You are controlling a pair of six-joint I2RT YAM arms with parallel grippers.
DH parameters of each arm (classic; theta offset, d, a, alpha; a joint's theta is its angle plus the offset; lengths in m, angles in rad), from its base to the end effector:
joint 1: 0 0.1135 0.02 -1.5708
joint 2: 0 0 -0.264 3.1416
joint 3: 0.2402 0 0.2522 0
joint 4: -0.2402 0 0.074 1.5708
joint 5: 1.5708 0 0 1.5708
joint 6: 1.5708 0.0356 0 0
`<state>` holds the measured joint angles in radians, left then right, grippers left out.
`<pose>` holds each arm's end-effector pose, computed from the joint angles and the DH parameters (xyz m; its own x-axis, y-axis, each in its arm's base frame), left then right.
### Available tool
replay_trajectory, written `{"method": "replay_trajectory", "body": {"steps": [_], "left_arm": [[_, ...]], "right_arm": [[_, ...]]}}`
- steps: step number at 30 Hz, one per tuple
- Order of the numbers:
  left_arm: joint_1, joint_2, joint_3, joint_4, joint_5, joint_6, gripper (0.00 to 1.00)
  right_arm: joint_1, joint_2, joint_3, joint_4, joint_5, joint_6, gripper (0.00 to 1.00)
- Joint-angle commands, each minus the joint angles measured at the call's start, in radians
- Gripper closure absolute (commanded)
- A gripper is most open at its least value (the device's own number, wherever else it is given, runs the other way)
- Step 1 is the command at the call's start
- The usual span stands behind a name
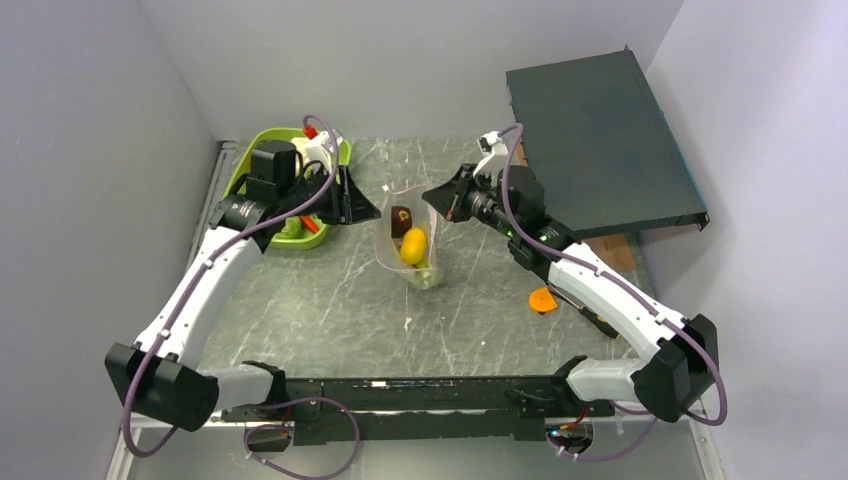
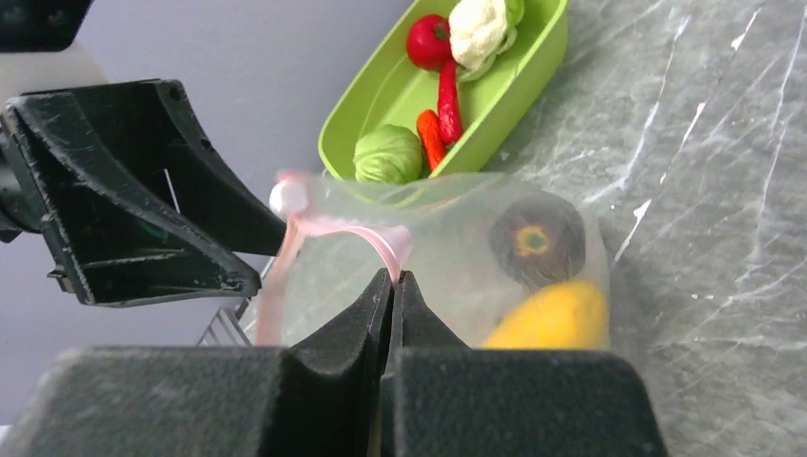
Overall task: Place the food in the zip-top bag and seal the zipper
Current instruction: Adjust the zipper food storage bag at the center of the board.
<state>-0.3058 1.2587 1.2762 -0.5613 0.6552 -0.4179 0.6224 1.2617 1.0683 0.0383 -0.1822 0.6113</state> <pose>0.2512 -0.1021 0.3761 -0.7496 -0.1008 -0.6542 0.4724 0.6108 -0.6354 0.2394 0.1797 0.3599 -0.5153 0.3250 -0.7930 -0.5166 0.6206 0.5900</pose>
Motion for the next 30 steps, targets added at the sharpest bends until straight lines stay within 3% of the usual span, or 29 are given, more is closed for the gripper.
{"method": "replay_trajectory", "body": {"steps": [1,9,14,24,30], "left_arm": [[0.004,-0.063,0.056,-0.029,-0.034,0.05,0.5],[0.034,-0.182,0.056,-0.079,-0.234,0.092,0.42],[0.093,-0.246,-0.019,-0.111,-0.426,0.083,0.23],[0.301,-0.208,-0.119,-0.088,-0.495,0.058,0.21],[0.429,-0.105,-0.129,-0.013,-0.442,0.051,0.22]], "right_arm": [[-0.005,-0.044,0.087,0.043,0.04,-0.032,1.0],[-0.007,-0.046,0.111,0.016,0.065,-0.067,1.0],[-0.007,-0.059,0.091,0.003,0.089,-0.08,1.0],[-0.028,-0.077,0.082,-0.034,0.181,-0.144,1.0],[-0.078,-0.068,0.053,-0.015,0.128,-0.102,1.0]]}}
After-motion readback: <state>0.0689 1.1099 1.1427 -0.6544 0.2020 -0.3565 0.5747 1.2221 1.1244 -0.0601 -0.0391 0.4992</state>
